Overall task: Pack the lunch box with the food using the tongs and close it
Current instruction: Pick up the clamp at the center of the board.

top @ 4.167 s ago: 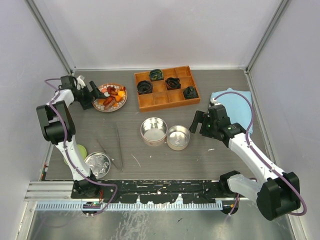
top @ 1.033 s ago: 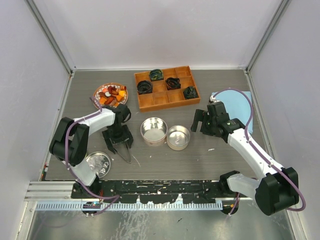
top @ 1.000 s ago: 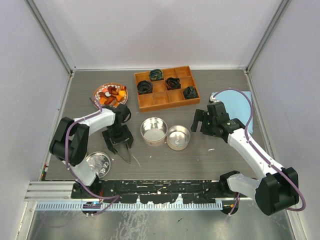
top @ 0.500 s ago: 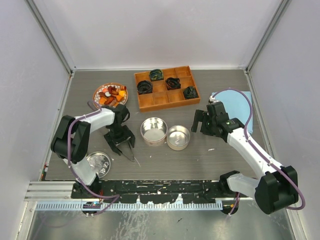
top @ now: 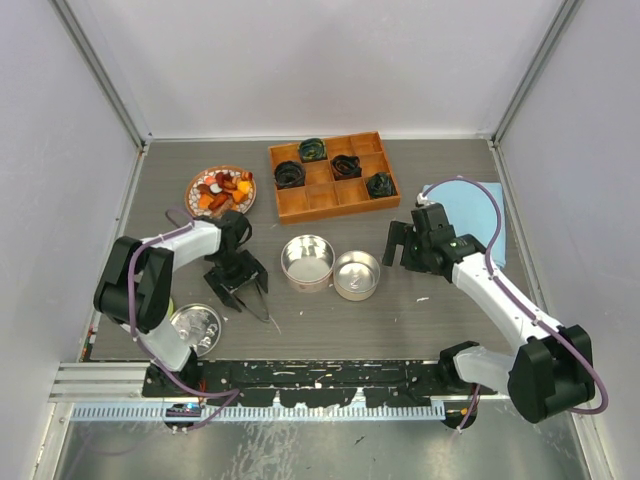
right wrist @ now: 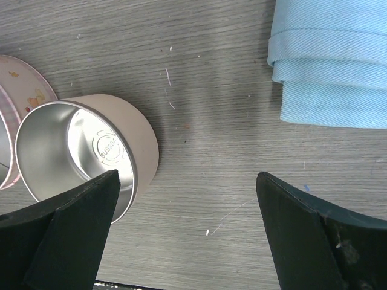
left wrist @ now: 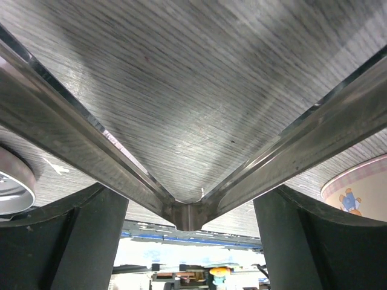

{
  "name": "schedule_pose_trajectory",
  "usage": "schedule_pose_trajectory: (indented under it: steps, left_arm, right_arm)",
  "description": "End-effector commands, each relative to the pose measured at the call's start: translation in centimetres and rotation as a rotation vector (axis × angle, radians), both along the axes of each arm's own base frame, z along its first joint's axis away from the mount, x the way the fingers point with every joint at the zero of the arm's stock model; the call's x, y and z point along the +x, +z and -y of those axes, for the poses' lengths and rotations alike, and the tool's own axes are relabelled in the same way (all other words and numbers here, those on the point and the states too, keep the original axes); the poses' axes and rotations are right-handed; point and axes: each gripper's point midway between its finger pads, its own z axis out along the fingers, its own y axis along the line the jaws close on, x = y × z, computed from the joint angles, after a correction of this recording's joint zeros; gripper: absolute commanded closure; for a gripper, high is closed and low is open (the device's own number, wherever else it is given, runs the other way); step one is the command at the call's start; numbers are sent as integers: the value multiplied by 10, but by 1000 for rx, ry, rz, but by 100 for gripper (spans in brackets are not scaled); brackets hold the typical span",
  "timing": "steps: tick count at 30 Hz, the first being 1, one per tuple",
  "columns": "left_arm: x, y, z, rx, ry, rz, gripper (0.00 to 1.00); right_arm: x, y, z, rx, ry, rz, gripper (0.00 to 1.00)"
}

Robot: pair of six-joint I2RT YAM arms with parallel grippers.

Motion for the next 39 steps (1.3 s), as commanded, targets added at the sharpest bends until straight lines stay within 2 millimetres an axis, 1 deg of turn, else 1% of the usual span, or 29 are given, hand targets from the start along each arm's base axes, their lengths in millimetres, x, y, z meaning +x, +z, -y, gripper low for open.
schedule_pose_trajectory:
  steps: [1,4,8,10,13,19,25,27,30,32,33,37,39]
  left_arm:
    - [39,-13,-18,111,-47,145,18]
    - [39,-15,-23,128,-82,138,19]
    - [32,-23,-31,131,-58,94,19]
    - [31,-22,-33,144,-52,82,19]
    - [36,-20,-36,164,-44,94,19]
    - [52,-17,-29,135,-47,149,18]
    - [53,-19,-36,174,-49,137,20]
    - [53,-20,-36,175,-44,132,23]
    - [54,-21,-33,159,-38,138,31]
    - [53,-19,-33,158,-39,139,41]
    - [52,-18,-34,158,-41,141,43]
    - [41,-4,-37,157,-61,146,47]
    - [28,9,-39,147,-79,136,49]
  right_arm:
    - [12,15,-2,5,7,50,0]
    - [12,14,-1,4,7,49,0]
    - [12,14,-2,5,7,50,0]
    - [12,14,-2,6,8,49,0]
    - [12,12,-3,6,10,41,0]
    - [12,11,-3,7,13,35,0]
    - [11,9,-2,1,16,31,0]
    - [11,9,-2,1,17,32,0]
    - [11,10,-3,3,18,34,0]
    - [11,11,-3,3,19,36,0]
    - [11,12,-3,2,19,38,0]
    - [12,16,-2,1,17,44,0]
    - [11,18,-2,0,17,46,0]
